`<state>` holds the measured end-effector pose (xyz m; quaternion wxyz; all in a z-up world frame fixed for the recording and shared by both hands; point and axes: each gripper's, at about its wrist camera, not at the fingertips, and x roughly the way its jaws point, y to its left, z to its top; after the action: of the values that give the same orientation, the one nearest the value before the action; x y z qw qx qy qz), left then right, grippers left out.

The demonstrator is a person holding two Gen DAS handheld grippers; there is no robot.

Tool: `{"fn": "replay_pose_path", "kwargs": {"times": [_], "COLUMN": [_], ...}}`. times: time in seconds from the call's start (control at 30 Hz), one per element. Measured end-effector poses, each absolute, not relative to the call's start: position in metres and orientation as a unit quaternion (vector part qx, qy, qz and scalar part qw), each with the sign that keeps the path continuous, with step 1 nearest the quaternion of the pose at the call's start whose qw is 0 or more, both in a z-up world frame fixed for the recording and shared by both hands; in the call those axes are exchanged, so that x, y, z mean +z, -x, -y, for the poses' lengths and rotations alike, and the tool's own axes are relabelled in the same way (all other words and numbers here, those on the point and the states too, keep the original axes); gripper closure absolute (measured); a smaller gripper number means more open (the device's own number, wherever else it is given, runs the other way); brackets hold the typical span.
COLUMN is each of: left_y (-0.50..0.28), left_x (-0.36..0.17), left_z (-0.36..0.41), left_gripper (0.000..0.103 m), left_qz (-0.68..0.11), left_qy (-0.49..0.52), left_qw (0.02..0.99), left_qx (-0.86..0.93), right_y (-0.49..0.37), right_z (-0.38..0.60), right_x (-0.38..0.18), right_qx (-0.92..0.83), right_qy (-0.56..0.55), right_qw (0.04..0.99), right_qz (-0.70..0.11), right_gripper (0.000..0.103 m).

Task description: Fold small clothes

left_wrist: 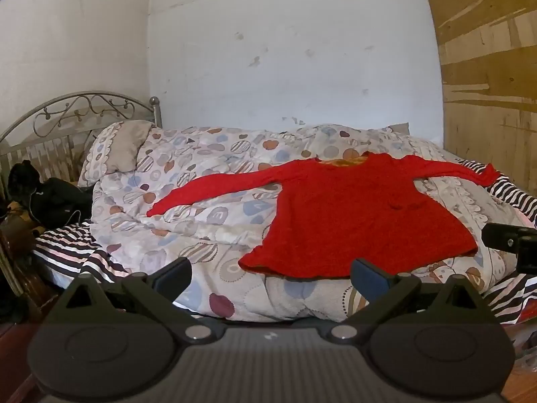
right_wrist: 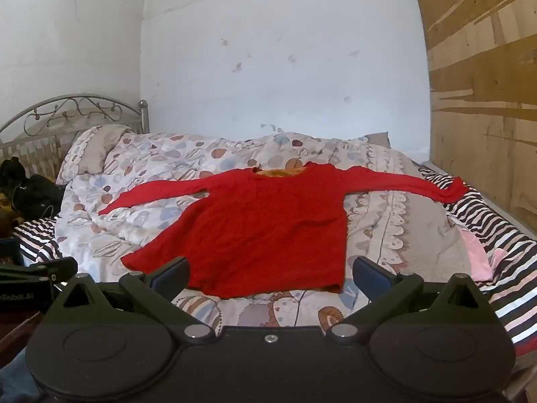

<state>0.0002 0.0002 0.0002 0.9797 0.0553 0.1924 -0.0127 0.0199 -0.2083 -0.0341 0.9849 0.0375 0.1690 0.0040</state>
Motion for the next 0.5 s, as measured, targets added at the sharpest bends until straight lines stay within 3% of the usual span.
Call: {"fn": "replay_pose_path", "kwargs": {"times": [0.5], "left_y": [-0.0006], "left_x": [0.0006], "left_z": [-0.0025], "left_gripper": [0.000], "left_qz": [-0.191], "left_qy": [-0.054], "left_qw": [0.980], "left_qx": [-0.011], "right_y": [-0.0200], "right_z": [0.2080], "right_x": [-0.0349], "right_qx": [0.002], "right_qy": [-0.033], "right_qw": [0.986], "right_qz": [-0.163], "right_gripper": [0.000]}}
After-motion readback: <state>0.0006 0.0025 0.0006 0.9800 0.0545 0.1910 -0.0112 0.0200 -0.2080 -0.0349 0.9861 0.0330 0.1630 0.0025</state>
